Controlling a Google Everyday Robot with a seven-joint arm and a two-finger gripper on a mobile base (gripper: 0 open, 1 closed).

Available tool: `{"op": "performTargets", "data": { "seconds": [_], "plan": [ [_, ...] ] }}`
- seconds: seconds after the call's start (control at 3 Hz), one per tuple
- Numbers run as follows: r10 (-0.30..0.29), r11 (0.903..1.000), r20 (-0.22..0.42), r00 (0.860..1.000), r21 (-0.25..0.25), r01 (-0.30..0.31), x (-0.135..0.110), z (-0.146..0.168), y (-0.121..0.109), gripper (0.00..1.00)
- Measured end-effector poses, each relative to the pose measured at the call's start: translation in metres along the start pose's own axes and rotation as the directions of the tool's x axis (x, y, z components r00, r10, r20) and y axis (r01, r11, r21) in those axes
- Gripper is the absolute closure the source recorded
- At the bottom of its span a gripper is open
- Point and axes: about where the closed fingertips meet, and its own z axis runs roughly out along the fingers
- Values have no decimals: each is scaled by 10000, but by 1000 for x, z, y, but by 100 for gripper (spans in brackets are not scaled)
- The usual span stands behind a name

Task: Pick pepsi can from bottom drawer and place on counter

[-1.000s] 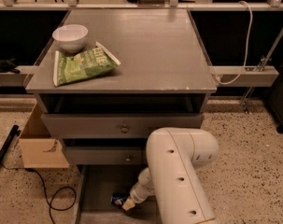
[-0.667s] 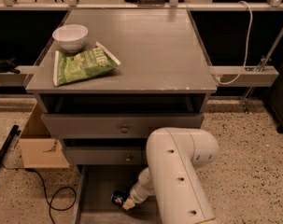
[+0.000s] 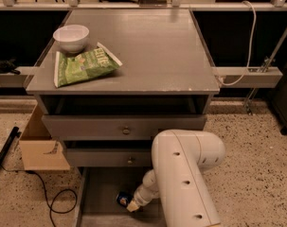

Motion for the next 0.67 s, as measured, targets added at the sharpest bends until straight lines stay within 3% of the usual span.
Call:
{"op": "performTargets", "data": {
  "seconds": [0.67],
  "plan": [
    [572,9972,281,9980,476,-585,27,-48,-39,100]
  ]
}}
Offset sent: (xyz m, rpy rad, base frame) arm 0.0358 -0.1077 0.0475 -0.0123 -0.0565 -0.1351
